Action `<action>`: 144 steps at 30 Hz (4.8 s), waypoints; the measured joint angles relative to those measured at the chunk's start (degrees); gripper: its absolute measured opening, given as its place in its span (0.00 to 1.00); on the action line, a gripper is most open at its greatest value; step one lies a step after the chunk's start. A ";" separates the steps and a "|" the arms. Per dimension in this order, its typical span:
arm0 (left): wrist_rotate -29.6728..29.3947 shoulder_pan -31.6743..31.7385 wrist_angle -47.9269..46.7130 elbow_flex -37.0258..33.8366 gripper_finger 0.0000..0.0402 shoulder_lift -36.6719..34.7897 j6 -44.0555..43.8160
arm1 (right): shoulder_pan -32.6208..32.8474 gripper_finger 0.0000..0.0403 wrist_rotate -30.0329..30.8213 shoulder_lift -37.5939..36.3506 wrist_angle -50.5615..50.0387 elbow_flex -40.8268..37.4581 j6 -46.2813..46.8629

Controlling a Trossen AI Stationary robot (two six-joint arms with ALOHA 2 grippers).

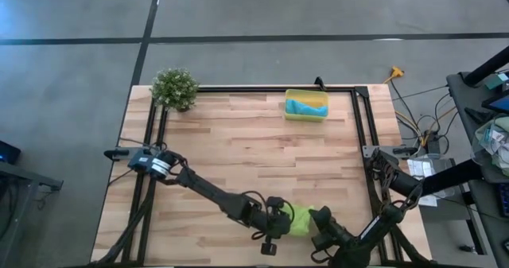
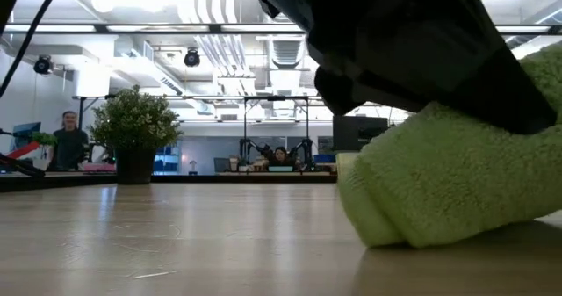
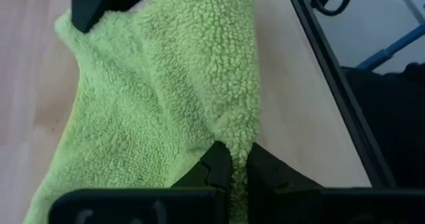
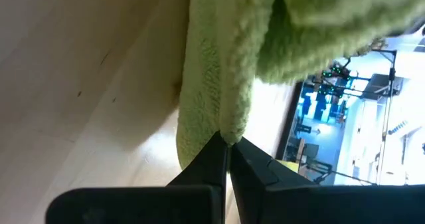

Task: Roll microfiber towels into tight, uniform cylinder then place into a basket
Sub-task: Roll the green microfiber towel

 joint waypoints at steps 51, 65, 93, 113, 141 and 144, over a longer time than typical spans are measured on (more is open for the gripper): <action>31.95 11.40 4.52 1.51 0.01 7.29 -15.32 | 7.86 0.37 7.11 2.46 2.21 6.71 -57.07; 34.63 11.98 4.70 1.42 0.01 7.29 -15.50 | 5.43 0.37 8.98 2.64 13.53 6.80 -65.33; 32.63 12.04 5.21 1.42 0.01 7.40 -12.97 | 3.67 0.04 9.01 2.29 15.48 6.91 -49.73; 30.78 12.52 -1.54 0.89 0.01 -0.50 3.31 | 5.14 0.02 6.58 2.24 15.79 6.99 12.57; 22.37 4.68 5.52 -5.24 0.01 -0.73 -0.67 | 6.69 0.06 4.52 2.23 23.09 8.68 1.90; 19.19 3.19 4.64 -5.51 0.01 -0.63 1.79 | 7.48 0.11 3.74 2.25 21.65 10.17 -8.78</action>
